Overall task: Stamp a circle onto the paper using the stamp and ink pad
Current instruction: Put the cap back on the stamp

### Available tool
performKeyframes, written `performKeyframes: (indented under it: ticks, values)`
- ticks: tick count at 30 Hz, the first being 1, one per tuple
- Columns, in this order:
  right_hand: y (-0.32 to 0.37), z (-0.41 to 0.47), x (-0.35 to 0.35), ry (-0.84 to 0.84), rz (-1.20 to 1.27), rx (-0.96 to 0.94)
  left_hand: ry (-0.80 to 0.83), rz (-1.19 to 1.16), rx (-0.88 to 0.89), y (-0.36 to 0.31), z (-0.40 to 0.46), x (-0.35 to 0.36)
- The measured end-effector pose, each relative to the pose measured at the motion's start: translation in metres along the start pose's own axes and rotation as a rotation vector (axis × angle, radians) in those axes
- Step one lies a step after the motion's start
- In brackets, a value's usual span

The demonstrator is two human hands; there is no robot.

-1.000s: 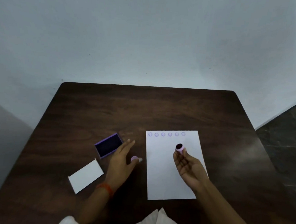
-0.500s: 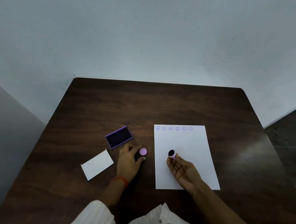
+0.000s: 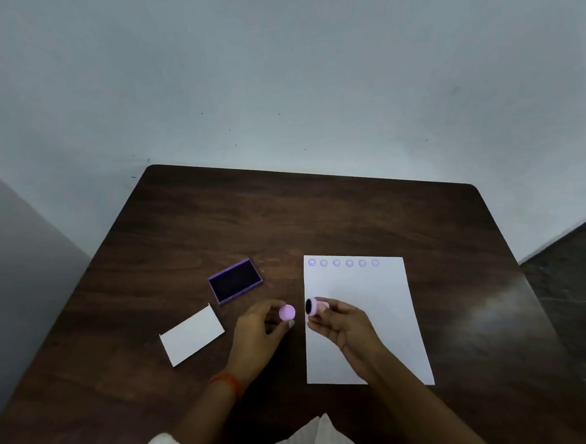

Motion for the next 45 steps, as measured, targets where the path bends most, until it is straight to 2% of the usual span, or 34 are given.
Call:
performKeyframes:
  ticks: [4, 7, 12, 17, 26, 31, 37, 45]
  values:
    - [0.035, -0.006, 0.024, -0.05, -0.54, -0.295, -0.027, -0.057, 0.019, -0.014, -0.009, -0.007]
    - [0.05, -0.013, 0.034, -0.102, -0.712, -0.45, -0.056, -0.12, 0.001, -0.019, -0.011, -0.015]
    - [0.054, -0.018, 0.044, -0.064, -0.714, -0.501, -0.073, -0.247, -0.024, -0.019, -0.013, -0.021]
    - [0.058, -0.018, 0.047, -0.027, -0.702, -0.515, -0.075, -0.281, -0.033, -0.019, -0.012, -0.024]
    - [0.054, -0.01, 0.049, 0.017, -0.7, -0.435, -0.078, -0.204, 0.078, -0.034, -0.009, -0.039]
    - [0.059, -0.012, 0.054, 0.072, -0.641, -0.438, -0.068, -0.156, 0.065, -0.031, -0.004, -0.043]
    - [0.057, -0.007, 0.051, 0.024, -0.744, -0.436, -0.07, -0.119, 0.068, -0.03, -0.003, -0.043]
    - [0.05, -0.006, 0.055, 0.074, -0.677, -0.402, -0.045, -0.181, 0.053, -0.027, -0.004, -0.042]
Point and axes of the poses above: each hand's wrist, its own z-axis towards the middle knuckle, its own x-axis out of the palm, y = z × x, the point moved 10 cm from there along z, towards the middle knuckle, and after that the axes turned 2 degrees about -y, right-handed, at the moved point
